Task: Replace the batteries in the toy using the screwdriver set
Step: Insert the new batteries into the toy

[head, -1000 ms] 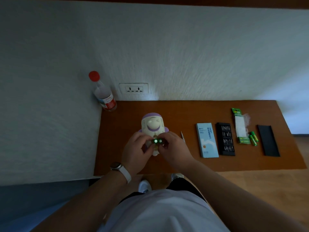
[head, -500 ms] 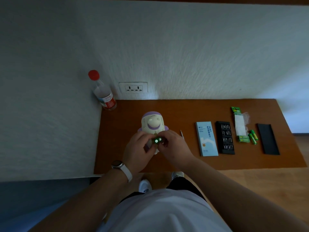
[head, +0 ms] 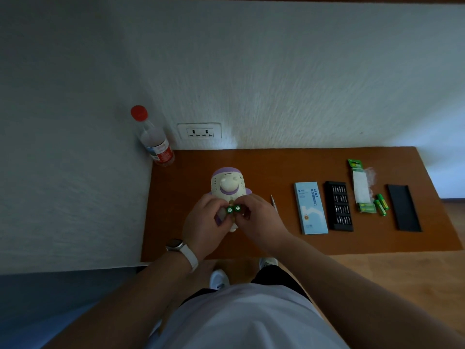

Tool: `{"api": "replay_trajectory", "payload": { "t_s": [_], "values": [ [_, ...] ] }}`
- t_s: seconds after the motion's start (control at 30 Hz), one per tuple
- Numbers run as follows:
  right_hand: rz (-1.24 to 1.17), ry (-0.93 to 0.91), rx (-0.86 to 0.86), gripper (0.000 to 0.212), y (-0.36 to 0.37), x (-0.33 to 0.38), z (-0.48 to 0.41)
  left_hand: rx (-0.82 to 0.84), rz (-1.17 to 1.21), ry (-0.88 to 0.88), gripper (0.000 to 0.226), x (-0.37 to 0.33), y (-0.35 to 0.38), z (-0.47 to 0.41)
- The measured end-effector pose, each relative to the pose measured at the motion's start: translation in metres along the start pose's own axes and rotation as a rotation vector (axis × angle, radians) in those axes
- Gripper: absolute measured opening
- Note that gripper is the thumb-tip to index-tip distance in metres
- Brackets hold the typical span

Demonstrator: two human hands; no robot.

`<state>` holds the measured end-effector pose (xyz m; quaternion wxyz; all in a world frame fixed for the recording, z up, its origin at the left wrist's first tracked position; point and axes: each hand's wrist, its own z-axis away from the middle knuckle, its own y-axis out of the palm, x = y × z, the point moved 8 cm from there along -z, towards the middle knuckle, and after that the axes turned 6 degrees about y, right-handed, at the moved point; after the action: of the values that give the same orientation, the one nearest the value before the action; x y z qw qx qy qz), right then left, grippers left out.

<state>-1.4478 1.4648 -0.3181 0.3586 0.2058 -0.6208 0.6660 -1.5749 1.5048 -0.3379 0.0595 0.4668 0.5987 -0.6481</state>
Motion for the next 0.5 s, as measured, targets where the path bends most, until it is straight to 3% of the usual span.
{"api": "replay_trajectory", "payload": {
  "t_s": [0.5],
  "values": [
    [0.014,0.032,0.022,0.019,0.0030,-0.0090,-0.0010,0.007,0.091,-0.044,0.019,0.0062,0.0014,0.0021]
  ]
}}
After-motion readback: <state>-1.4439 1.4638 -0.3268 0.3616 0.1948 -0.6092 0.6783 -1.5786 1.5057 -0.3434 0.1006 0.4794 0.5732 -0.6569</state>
